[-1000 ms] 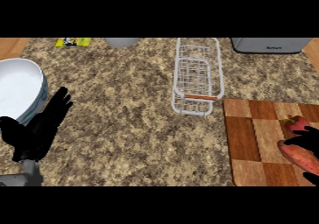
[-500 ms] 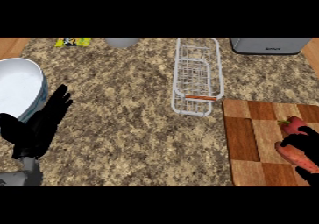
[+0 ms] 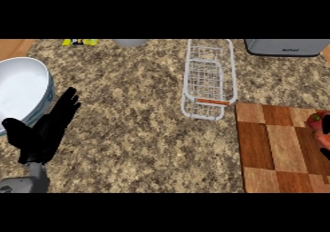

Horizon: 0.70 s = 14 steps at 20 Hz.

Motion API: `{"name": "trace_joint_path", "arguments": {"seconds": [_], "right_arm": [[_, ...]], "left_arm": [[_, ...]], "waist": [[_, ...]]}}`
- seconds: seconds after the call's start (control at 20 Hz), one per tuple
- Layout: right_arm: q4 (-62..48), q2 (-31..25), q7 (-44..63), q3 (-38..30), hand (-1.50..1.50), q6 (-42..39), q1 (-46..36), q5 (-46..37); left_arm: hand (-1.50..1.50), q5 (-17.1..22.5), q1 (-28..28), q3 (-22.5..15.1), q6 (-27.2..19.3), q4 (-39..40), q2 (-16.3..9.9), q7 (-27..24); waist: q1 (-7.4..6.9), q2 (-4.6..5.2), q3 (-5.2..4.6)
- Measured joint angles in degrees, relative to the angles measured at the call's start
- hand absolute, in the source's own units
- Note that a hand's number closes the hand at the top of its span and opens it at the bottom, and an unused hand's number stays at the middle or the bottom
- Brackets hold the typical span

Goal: Pick the sweet potato from the cutting board and place it in the tiered basket

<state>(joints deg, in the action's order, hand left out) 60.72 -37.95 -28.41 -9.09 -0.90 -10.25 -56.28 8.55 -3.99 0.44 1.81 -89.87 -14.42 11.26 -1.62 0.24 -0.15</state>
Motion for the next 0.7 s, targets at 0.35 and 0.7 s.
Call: {"name": "trace_joint_path", "arguments": {"seconds": [0.35,0.7], "right_arm": [[-6.94,0.07,-7.53,-10.46,1.5,-1.01,-10.65,13.05],[-0.72,0.94,-7.71,-14.59,1.5,-11.5,-15.54,24.59]], "left_arm": [[0.0,-0.35,-0.47,0.4,-0.24,1.28,0.3,-0.1],[0.0,-0.01,0.42,1.69,0.58,0.92,-0.47,0.15]], "waist": [[0.69,-0.08,0.22],[1.58,-0.42,0.13]]}}
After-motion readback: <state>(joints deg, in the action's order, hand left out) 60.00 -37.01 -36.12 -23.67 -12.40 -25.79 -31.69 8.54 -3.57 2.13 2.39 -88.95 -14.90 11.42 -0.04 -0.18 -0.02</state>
